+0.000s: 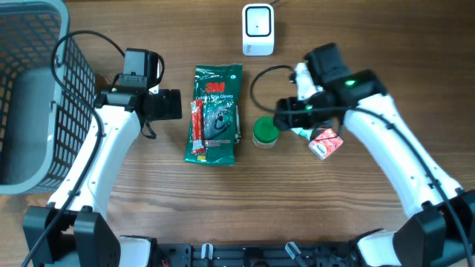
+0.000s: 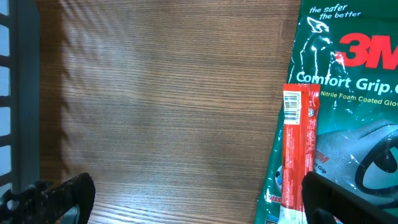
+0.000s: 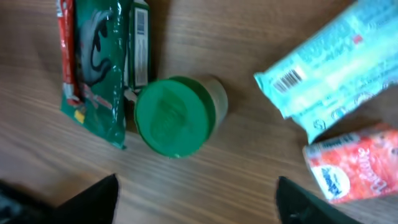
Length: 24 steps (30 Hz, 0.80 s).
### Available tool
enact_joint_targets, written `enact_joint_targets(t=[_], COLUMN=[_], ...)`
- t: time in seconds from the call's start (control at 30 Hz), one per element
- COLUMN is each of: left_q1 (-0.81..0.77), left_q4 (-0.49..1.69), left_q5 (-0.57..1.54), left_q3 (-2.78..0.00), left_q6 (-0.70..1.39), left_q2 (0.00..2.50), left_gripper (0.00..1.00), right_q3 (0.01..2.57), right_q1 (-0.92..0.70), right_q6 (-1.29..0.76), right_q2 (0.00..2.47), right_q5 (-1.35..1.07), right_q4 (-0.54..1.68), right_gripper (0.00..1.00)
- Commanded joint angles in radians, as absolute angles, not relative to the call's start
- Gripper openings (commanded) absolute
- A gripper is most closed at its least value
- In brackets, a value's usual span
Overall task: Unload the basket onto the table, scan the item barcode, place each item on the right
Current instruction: 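Move the right gripper over the green-lidded jar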
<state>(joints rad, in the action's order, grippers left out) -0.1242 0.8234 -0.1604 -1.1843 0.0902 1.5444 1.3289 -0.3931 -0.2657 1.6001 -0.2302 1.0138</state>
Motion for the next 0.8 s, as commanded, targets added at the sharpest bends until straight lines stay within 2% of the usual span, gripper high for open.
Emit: enact_joint_targets(t=[0.0,0.23,0.33,0.77], left_q1=[-0.120,-0.120,-0.120,-0.120], left_q4=[0.824,0.824,0.824,0.824], left_q5=[-0.166,-0.166,-0.166,-0.166], left_q3=[-1.177,-1.177,-1.177,-1.177], left_q6=[0.083,0.083,0.083,0.083], left_q2=[1.539,1.539,1.539,1.539], left_gripper=[1.00,1.00,1.00,1.00], right_q3=[1.345,1.431,1.428,1.426], right_q1=[-0.494,-0.586,-0.586,-0.632], right_q6=[-0.333,-0.300,-0.372,-0.456], right_q2=[1.604,1.639,1.664,1.855], right_q5=[-0.054,0.121,0.120,0.056], right_q4=[0.969,0.994,1.018,1.000], right_gripper=[0.90,0.99,0.99,1.00])
